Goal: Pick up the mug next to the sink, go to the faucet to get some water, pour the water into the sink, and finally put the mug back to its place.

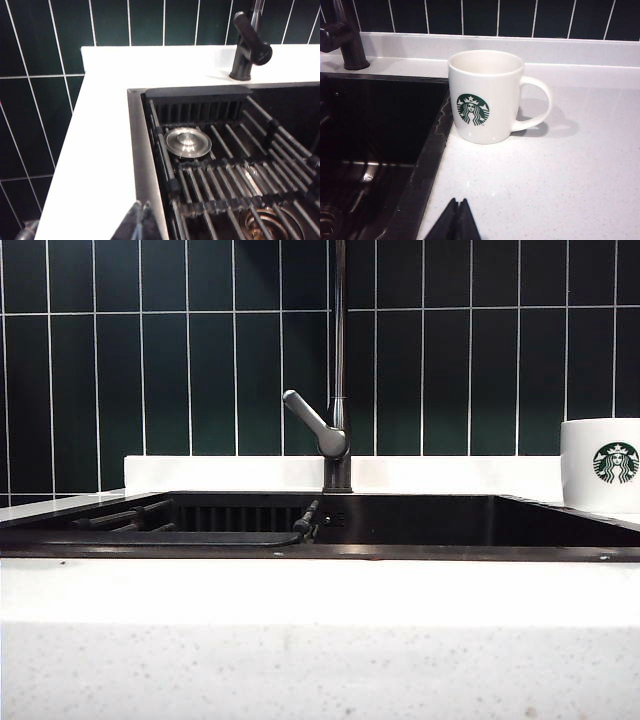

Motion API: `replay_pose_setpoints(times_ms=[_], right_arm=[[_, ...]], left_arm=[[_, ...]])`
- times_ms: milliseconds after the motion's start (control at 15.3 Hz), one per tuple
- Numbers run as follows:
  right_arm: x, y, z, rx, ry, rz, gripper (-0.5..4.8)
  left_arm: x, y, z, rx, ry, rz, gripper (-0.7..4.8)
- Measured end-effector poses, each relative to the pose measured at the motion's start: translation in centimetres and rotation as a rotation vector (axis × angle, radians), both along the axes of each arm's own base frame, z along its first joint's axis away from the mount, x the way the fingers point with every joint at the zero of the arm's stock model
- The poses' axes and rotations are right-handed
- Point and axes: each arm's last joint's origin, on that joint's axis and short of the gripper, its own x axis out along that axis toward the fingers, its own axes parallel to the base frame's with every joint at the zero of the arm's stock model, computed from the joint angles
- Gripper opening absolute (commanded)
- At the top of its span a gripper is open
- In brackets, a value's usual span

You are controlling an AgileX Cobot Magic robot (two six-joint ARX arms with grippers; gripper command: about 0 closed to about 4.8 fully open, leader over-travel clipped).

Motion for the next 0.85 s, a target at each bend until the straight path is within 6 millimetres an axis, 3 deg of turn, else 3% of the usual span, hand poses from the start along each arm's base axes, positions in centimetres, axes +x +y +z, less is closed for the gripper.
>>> replay_pose_setpoints(times_ms=[847], right_arm=[[0.0, 0.0, 0.0, 0.0, 0.0, 0.0, -0.01]], left_arm=[[-0.05, 0.01, -0.71, 0.015, 0.072, 0.0, -0.05]])
